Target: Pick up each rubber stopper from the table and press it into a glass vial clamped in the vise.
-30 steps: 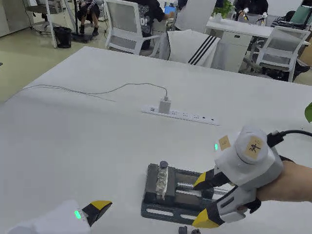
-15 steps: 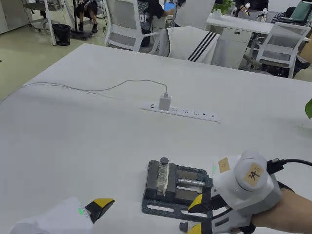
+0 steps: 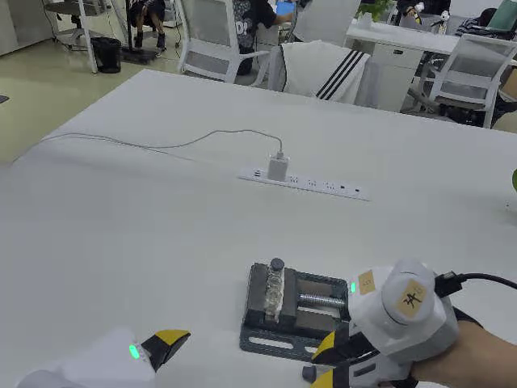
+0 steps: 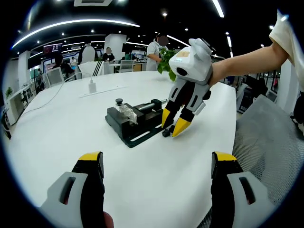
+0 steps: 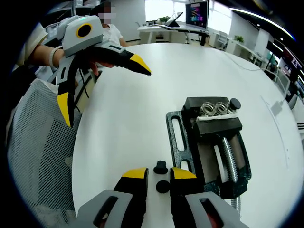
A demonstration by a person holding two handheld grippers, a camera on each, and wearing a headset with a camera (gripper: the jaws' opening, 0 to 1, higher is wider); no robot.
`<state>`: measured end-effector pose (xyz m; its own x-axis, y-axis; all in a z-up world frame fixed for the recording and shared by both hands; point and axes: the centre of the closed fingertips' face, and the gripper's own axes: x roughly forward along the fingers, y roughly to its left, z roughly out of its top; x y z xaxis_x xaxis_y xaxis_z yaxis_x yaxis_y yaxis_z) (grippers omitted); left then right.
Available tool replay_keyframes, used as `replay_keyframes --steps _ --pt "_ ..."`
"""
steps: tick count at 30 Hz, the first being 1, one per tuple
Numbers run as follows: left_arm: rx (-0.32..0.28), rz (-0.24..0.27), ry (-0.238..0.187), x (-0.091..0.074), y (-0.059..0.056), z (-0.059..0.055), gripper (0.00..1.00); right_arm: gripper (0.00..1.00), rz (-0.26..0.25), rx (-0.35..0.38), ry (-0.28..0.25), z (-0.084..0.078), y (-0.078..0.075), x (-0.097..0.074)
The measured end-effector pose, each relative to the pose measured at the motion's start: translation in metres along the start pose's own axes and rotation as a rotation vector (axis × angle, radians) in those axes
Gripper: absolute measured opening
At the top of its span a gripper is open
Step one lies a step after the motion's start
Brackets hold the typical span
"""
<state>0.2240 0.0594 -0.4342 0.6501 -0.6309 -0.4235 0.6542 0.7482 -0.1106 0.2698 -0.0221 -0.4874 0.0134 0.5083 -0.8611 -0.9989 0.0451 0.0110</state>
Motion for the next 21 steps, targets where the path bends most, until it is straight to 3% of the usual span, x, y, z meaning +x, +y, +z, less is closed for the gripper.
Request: replay_keyframes --steps 21 --pt "0.003 -0.010 0.006 0.0019 -0.0028 -0.0021 0.93 0.08 0.005 0.028 -0.004 -0.0006 -0.0008 0.0014"
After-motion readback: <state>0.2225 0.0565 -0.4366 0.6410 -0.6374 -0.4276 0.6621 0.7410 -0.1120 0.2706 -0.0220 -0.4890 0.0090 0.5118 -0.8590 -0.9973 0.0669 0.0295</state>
